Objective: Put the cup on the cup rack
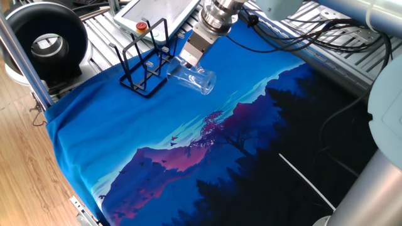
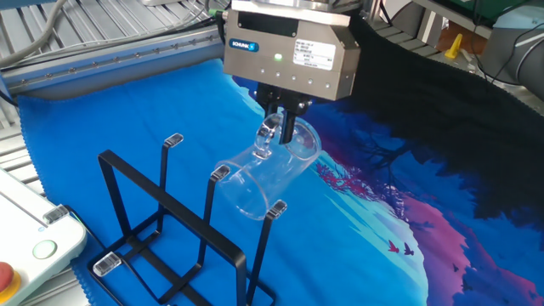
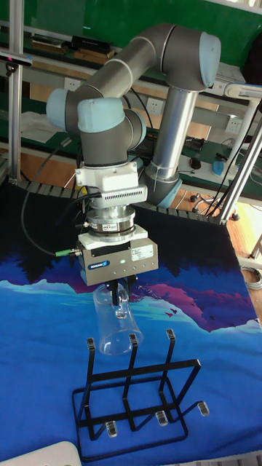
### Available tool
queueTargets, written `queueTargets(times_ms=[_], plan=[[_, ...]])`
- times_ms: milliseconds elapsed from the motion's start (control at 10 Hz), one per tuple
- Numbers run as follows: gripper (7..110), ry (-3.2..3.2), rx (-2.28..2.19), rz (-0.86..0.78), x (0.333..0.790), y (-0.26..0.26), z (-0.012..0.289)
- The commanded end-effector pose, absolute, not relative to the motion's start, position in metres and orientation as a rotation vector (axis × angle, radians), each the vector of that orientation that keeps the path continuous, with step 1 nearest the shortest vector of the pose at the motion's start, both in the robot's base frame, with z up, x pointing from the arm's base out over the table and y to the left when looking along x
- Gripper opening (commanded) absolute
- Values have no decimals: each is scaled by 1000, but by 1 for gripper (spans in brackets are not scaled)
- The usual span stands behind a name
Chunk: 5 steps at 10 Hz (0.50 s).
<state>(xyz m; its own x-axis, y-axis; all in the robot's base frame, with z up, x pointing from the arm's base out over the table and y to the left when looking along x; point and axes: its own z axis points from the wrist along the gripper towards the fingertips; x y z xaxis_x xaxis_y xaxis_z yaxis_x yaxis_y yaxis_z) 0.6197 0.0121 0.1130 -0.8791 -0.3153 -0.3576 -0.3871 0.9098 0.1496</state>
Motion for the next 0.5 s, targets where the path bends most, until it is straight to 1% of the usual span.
queueTargets(times_ms=[0,400], plan=[[7,2728,-503,303,625,11,116],[7,2775,-407,271,622,1,113]])
